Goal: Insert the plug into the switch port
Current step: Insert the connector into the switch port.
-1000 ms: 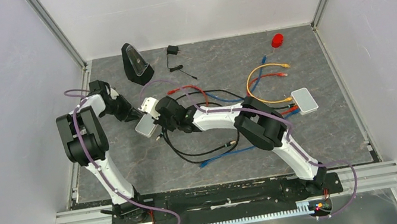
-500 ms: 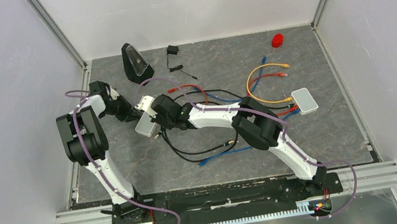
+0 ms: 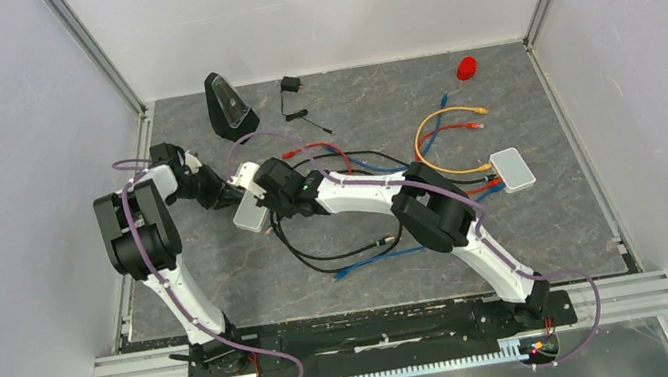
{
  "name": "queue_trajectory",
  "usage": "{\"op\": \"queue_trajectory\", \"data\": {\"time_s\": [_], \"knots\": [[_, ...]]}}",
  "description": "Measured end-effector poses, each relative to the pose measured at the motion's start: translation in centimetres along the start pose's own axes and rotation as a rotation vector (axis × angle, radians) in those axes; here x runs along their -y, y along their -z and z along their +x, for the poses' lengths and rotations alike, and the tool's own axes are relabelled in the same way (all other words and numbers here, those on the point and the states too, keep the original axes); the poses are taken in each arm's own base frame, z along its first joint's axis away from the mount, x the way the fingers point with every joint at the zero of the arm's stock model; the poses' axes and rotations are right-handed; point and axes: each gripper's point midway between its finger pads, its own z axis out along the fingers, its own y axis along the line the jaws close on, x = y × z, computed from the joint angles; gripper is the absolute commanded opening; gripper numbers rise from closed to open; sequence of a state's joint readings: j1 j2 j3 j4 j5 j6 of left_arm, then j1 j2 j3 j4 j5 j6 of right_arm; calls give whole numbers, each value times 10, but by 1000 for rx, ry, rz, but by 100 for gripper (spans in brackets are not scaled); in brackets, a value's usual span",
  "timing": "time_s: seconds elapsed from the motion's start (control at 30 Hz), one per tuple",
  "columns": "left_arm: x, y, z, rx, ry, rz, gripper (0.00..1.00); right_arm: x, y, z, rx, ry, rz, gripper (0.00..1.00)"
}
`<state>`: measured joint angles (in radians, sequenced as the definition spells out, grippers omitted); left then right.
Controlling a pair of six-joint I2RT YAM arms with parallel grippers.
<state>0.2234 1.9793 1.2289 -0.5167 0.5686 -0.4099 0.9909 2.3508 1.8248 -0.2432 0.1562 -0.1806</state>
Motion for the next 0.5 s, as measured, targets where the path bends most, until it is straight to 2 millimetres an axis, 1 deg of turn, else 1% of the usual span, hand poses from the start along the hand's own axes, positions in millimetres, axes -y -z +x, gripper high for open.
{"op": "queue_trajectory", "data": {"time_s": [0.5], "knots": [[2, 0, 7, -20, 5, 22, 22, -1, 5, 5, -45, 55, -23, 0]]}}
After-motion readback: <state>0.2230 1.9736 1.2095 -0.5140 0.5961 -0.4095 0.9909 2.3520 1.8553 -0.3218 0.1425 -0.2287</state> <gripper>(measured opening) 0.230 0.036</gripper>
